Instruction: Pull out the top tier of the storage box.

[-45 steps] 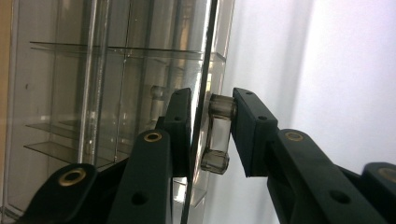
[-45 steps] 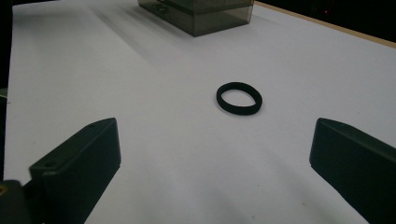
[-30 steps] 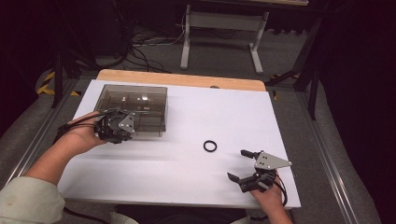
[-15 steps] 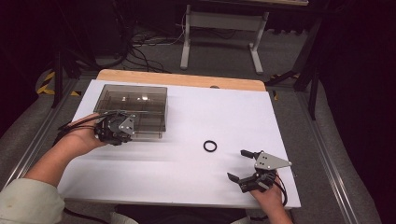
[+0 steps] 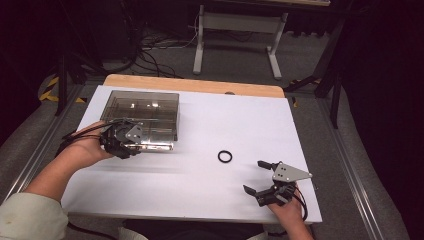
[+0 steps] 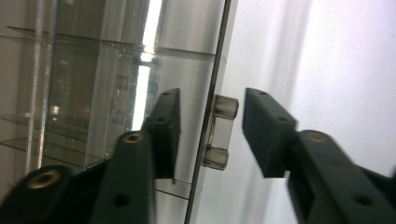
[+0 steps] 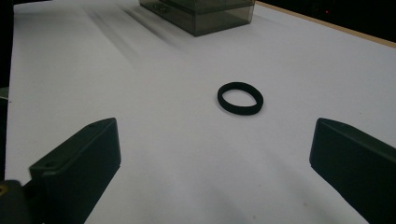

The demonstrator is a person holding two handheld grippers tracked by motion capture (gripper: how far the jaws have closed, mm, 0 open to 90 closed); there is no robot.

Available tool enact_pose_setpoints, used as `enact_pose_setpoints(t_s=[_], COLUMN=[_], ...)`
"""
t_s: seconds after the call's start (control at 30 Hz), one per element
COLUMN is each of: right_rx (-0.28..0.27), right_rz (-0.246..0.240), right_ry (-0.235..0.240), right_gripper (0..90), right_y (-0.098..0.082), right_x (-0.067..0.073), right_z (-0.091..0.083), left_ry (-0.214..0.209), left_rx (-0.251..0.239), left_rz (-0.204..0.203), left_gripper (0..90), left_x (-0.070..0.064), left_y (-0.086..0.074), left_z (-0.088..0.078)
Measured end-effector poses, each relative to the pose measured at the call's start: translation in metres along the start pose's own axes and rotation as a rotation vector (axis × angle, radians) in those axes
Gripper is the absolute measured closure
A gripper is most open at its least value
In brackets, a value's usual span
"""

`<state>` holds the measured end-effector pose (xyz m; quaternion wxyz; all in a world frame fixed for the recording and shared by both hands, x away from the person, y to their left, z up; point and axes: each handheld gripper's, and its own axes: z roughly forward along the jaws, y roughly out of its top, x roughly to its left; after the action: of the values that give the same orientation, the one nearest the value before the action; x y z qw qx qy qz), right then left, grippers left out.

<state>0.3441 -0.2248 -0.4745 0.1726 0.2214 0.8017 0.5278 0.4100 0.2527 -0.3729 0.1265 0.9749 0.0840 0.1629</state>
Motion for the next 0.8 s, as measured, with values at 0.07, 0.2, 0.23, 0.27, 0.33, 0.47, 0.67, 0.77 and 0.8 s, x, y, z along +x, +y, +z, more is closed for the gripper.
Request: enact_pose_setpoints(t_s=[0.07,0.2,0.23,0.27,0.33,0.47,0.67,0.77,0.8], right_rx=[0.000,0.000,0.000,0.000,0.000,0.001,0.000,-0.002,0.000], right_rz=[0.000,-0.003,-0.003,-0.003,-0.003,-0.001,0.001,0.002,0.001], right_ry=[0.000,-0.001,-0.001,-0.001,-0.001,-0.001,0.000,0.001,0.000], right_gripper=[2.6,2.6,2.6,2.6,2.6,2.6,2.6,2.6,2.5], right_y=[0.000,0.000,0.000,0.000,0.000,0.000,0.000,0.000,0.000], right_x=[0.000,0.000,0.000,0.000,0.000,0.000,0.000,0.000,0.000], right_z=[0.000,0.000,0.000,0.000,0.000,0.000,0.000,0.000,0.000], left_ry=[-0.003,-0.014,-0.014,-0.016,-0.011,0.001,-0.008,-0.008,-0.010], left_rx=[-0.038,-0.150,-0.150,-0.173,-0.208,-0.274,-0.322,-0.323,-0.325], left_rz=[-0.023,-0.075,-0.075,-0.086,-0.107,-0.129,-0.140,-0.141,-0.141], left_gripper=[52.1,43.4,40.5,40.5,32.7,23.3,18.7,17.9,17.6], left_x=[-0.001,-0.001,-0.001,-0.002,-0.003,-0.006,-0.009,-0.011,-0.011], left_y=[0.000,0.002,0.002,0.002,0.004,0.008,0.014,0.017,0.018], left_z=[-0.004,-0.018,-0.018,-0.021,-0.025,-0.032,-0.037,-0.037,-0.037])
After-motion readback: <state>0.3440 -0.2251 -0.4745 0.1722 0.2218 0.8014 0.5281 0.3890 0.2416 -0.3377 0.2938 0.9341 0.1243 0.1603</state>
